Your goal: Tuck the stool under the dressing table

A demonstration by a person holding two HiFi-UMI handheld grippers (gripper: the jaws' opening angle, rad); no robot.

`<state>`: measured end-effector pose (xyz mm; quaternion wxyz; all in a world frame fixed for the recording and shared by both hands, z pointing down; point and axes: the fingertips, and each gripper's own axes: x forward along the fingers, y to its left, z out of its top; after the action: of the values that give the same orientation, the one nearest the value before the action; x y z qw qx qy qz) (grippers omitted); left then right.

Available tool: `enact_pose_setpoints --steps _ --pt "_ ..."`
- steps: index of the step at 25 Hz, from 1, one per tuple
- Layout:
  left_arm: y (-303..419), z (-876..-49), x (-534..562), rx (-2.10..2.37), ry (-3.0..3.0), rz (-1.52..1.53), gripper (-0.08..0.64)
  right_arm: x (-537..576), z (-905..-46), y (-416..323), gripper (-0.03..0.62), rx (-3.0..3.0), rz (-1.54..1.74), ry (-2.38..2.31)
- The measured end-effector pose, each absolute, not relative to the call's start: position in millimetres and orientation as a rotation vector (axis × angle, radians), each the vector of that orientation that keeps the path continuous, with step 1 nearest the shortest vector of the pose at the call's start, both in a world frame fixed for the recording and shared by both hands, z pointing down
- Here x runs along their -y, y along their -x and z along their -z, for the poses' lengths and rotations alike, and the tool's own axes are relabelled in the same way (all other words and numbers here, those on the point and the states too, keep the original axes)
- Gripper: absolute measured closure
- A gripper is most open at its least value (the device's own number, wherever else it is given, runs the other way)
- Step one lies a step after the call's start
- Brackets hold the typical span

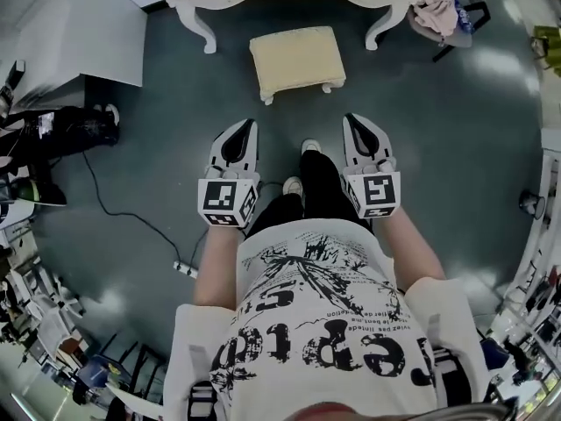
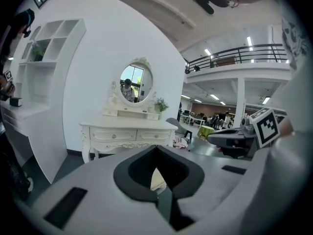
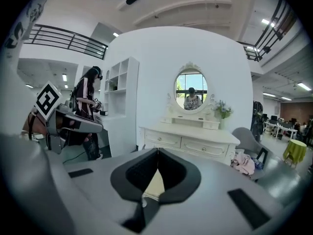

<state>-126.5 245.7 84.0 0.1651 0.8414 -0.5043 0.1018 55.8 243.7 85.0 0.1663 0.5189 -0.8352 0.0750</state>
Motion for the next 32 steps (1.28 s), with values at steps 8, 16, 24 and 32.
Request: enact_pose_setpoints --steps 8,16,24,32 --pt "97.1 -202.4 -173.4 1.376 -2.286 -0.419 0.54 -149.9 -207.6 -52.7 0.574 2.401 -0.359 -1.285" --pt "82.3 -338.1 -128.2 1.337 -2.202 -0.474 0.54 -107.4 -347.3 -60.3 0.574 2.317 -0.534 -1.232" --pt "69.9 -489.6 -125.6 1.217 -2.147 -0.594 0.54 -95.0 -494.1 -67.7 0.574 2.182 -0.638 -1.205" --pt "48.5 -572.0 -103.4 1.184 -2.151 -0.571 0.539 -79.8 -574.3 -60.5 0.574 2.132 -0.621 -1.161"
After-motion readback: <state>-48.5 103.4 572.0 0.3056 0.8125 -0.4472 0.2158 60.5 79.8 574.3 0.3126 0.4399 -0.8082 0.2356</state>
